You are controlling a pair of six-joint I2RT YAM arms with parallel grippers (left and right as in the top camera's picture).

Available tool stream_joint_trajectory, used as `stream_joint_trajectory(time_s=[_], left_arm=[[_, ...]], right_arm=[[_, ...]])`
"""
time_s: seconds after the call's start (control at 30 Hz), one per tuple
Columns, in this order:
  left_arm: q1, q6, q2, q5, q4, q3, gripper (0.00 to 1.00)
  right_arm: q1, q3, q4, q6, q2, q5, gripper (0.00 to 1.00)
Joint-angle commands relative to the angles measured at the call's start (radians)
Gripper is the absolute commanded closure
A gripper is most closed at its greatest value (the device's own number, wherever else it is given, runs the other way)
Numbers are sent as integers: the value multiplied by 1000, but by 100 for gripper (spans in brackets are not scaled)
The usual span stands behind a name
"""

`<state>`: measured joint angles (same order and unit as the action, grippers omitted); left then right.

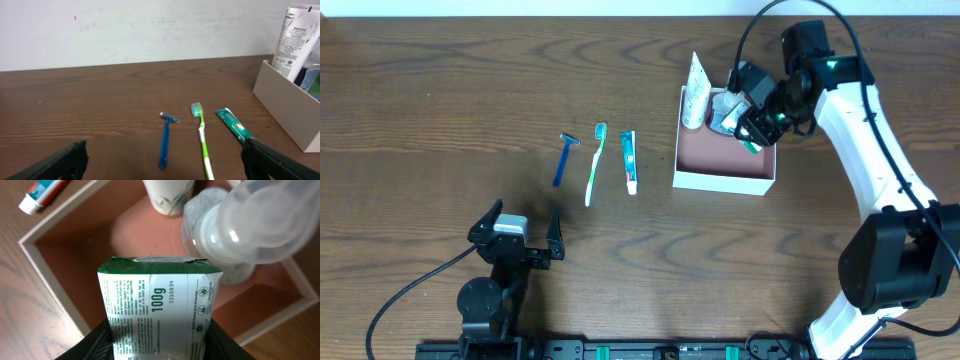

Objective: Pack container
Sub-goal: 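Carry the soap box into the box and release it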

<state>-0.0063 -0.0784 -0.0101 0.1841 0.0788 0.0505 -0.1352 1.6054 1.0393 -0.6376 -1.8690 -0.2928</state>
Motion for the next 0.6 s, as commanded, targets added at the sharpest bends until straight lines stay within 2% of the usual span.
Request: stream_joint_trajectory(time_s=[0.0,0.33,0.57], left_arm=[[5,1,6,7,14,-28,2],[5,1,6,7,14,-28,2],[5,1,6,7,14,-28,2]], right_arm=[[-10,-51,-39,-18,8,-18,65],[-10,-174,-184,-18,8,-19,60],[-17,-182,-203,-14,8,-18,51]])
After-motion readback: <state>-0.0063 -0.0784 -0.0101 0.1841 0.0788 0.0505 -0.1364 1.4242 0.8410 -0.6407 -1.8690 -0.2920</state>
